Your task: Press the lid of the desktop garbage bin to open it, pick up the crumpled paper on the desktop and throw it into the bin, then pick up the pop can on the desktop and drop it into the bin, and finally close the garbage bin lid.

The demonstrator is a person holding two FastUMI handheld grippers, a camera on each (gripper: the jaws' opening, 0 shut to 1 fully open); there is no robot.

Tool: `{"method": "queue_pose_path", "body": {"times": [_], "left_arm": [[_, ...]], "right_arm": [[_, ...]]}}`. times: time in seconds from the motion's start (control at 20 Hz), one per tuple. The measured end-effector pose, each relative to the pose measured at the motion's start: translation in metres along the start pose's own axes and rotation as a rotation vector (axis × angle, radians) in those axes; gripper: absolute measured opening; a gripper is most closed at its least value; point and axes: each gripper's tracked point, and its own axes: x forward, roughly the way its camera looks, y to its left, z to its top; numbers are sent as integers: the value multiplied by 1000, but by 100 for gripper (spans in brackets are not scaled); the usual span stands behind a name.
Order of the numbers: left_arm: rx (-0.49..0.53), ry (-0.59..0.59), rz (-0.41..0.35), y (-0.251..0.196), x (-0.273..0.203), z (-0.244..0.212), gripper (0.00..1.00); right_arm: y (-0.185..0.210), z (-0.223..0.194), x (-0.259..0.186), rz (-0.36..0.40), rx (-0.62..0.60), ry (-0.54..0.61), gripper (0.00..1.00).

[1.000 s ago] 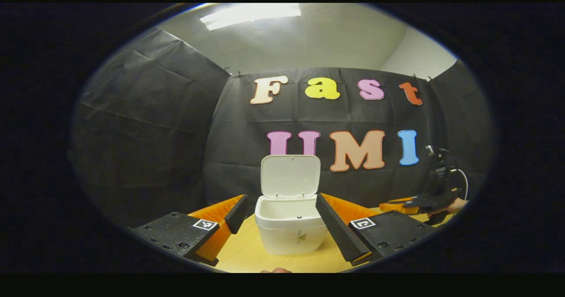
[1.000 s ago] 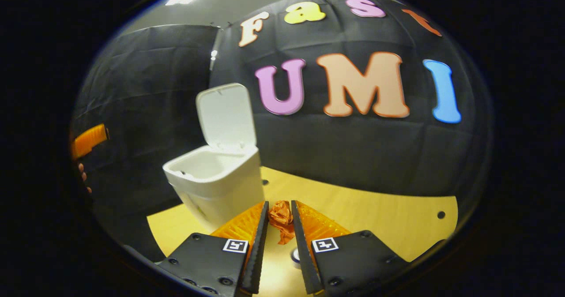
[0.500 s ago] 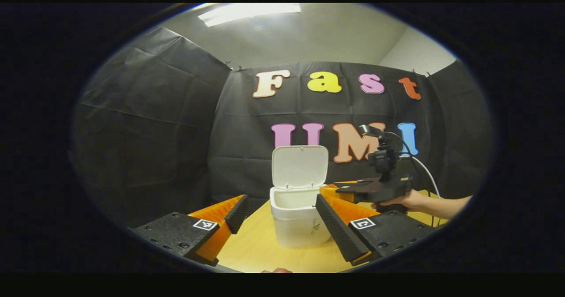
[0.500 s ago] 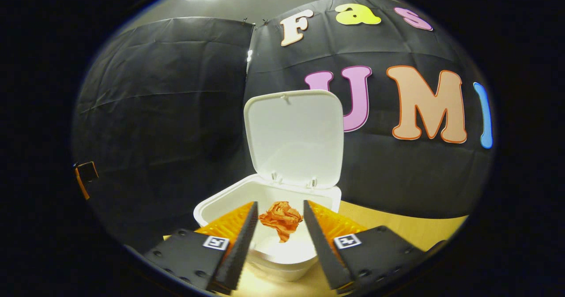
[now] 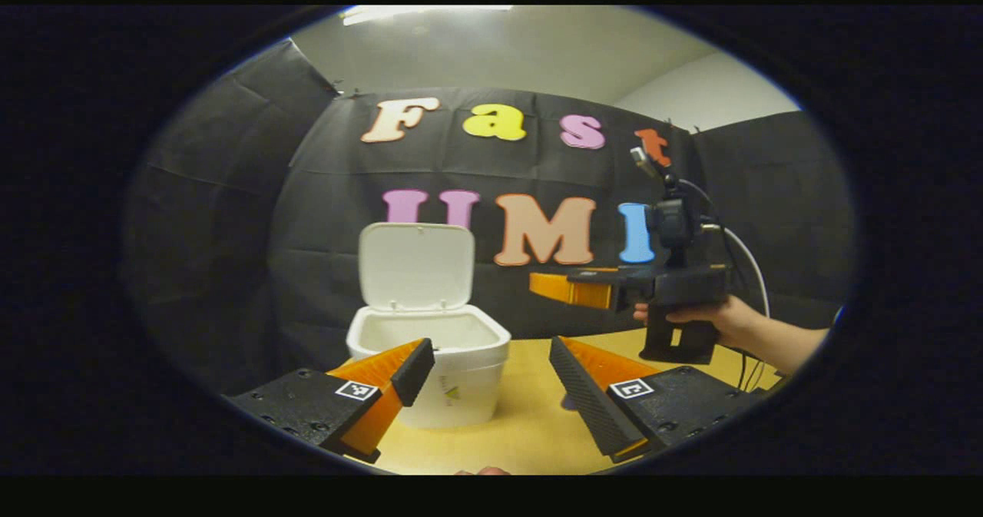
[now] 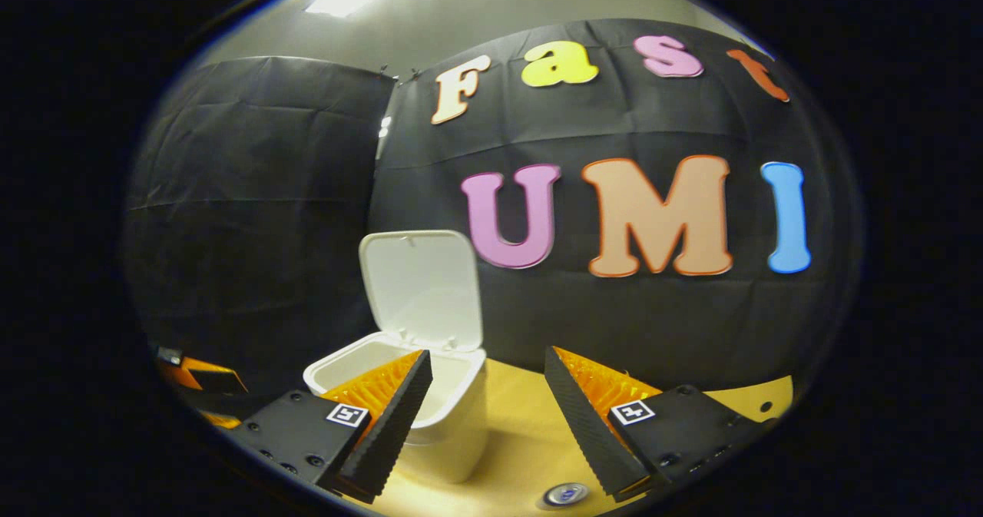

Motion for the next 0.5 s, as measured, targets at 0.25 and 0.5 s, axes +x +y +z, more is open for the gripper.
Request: {"method": "queue_pose_path", "body": {"times": [0.25, 0.5], "left_arm": [[-9, 19, -166, -91, 69, -52, 93], [11, 134, -247, -140, 148, -135, 93]], "right_arm": [[-115, 6, -115, -285, 47, -60, 98], [-180, -23, -231, -534, 111, -42, 98]]}}
